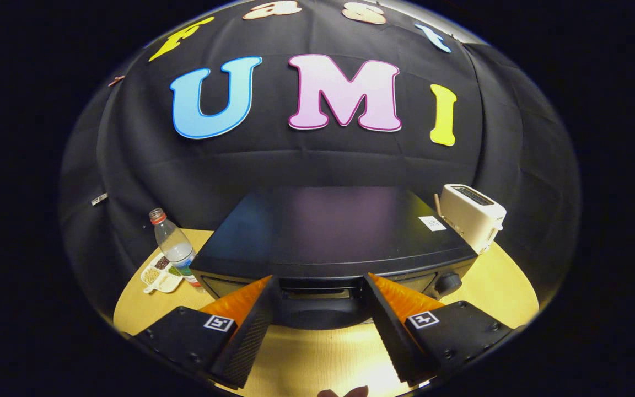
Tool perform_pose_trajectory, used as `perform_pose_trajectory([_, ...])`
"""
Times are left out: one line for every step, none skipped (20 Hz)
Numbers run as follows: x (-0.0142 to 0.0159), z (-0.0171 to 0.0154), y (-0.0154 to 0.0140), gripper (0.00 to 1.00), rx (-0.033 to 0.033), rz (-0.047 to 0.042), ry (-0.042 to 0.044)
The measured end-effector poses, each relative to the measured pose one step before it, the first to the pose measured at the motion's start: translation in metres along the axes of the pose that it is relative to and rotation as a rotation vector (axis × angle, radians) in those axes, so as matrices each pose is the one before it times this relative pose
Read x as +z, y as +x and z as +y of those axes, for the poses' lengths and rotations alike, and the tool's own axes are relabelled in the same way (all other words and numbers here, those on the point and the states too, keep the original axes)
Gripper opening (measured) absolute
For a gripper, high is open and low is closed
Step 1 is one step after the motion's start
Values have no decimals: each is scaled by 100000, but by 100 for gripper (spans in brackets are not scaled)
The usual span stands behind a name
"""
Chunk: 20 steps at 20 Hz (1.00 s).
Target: Open the toaster oven, put the food inside, and close the toaster oven door.
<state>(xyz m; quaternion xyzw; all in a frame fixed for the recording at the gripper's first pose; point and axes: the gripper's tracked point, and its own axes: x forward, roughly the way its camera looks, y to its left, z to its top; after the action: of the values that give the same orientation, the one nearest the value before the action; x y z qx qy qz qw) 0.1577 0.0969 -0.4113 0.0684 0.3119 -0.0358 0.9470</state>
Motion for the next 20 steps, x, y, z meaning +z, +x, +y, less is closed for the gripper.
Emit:
perform_pose_trajectory([-212, -65, -410, 98, 132, -605, -902])
perform_pose_trajectory([-530, 269, -721, 99, 405, -195, 107])
perform_pose_trajectory([-626, -2, -639, 98, 395, 471, 1186])
perform_pose_trajectory([-333, -134, -541, 98, 481, -249, 727])
perform_pose_trajectory([-578, -39, -525, 98, 411, 368, 287])
perform_pose_trajectory([-615, -40, -490, 98, 487, 95, -199])
perform_pose_trajectory([-657, -24, -492, 98, 483, 662, -6])
perform_pose_trajectory([-813, 39, -540, 98, 527, 1072, 118])
perform_pose_trajectory([-830, -87, -499, 98, 276, 1481, 305])
perform_pose_trajectory([-802, -52, -384, 98, 160, 648, -343])
perform_pose_trajectory([-962, -107, -461, 98, -213, 1628, -1105])
perform_pose_trajectory([-856, -2, -463, 98, -314, 1253, -1431])
perform_pose_trajectory([-1055, -52, -260, 98, -307, 1994, -1172])
perform_pose_trajectory([-1200, -19, -123, 98, -348, 2087, -756])
perform_pose_trajectory([-1084, -54, -41, 98, 52, 2634, 318])
perform_pose_trajectory([-1390, 170, -21, 98, 612, 2854, 378])
perform_pose_trajectory([-1273, 77, 142, 99, 650, 3358, 352])
perform_pose_trajectory([-1579, 30, 179, 100, 653, 3438, 111])
perform_pose_trajectory([-1008, -250, 196, 100, 84, 3006, -133])
perform_pose_trajectory([-652, -47, -24, 100, 518, 2066, -578])
